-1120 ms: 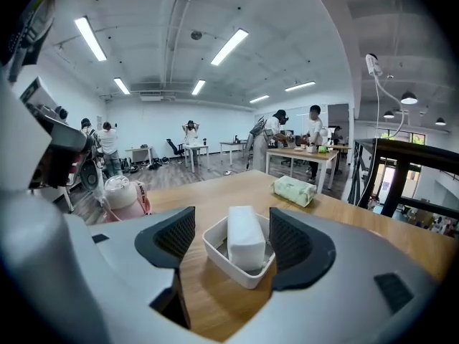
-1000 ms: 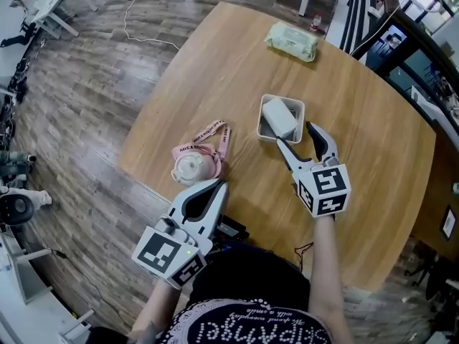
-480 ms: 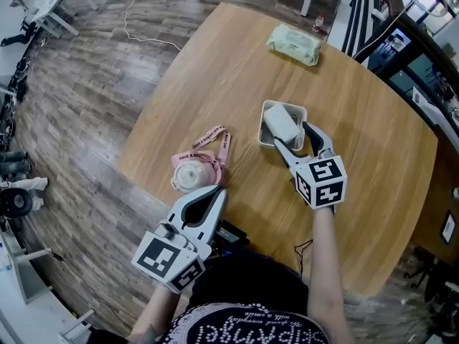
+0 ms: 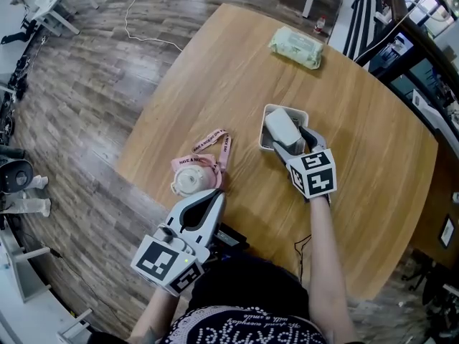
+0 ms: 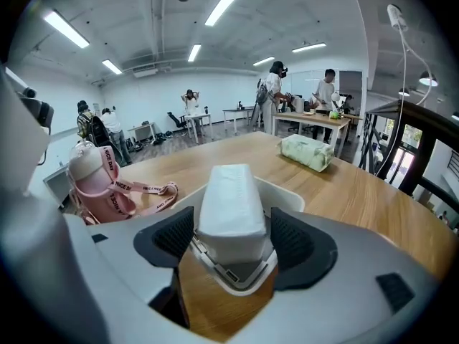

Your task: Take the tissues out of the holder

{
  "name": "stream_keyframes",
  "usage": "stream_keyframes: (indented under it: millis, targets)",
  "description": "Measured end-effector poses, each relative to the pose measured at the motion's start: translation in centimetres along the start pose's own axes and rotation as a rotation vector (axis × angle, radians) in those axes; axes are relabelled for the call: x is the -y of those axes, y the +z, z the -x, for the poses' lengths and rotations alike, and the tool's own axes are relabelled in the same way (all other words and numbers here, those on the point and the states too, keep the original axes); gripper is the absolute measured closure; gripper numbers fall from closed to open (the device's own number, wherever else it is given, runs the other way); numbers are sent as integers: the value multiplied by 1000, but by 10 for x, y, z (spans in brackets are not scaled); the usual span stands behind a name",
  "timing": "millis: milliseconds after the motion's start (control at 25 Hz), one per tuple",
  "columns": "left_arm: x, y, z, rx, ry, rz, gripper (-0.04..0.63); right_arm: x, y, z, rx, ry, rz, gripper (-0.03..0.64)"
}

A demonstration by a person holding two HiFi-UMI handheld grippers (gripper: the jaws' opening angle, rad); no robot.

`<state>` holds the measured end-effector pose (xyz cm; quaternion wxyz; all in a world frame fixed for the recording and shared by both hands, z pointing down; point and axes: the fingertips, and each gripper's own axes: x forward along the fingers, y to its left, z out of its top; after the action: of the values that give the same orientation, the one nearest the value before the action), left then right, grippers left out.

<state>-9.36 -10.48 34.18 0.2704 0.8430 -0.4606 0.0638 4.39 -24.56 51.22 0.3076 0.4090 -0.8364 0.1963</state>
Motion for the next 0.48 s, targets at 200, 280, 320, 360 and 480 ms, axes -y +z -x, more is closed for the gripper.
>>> stream_keyframes:
  millis: [200,280,320,360,480]
  targets:
    - [-4,-1,-1,-3,8,4,591,1,-3,-15,-37,5,4,298]
    - [-5,-1,-2,-4,9,6,591,3,-3,-18,-53,-6,15,298]
    - [-5,-1,-2,-5,10,6,591,4,-4,-18,-60,-8,19,299]
    - [-5,-1,-2,-5,10,6,591,5,-4,-19,-65,-8,21,299]
    - [-4,0,-2,-3,8,4,591,5,-3,-18,-73,-5,27,299]
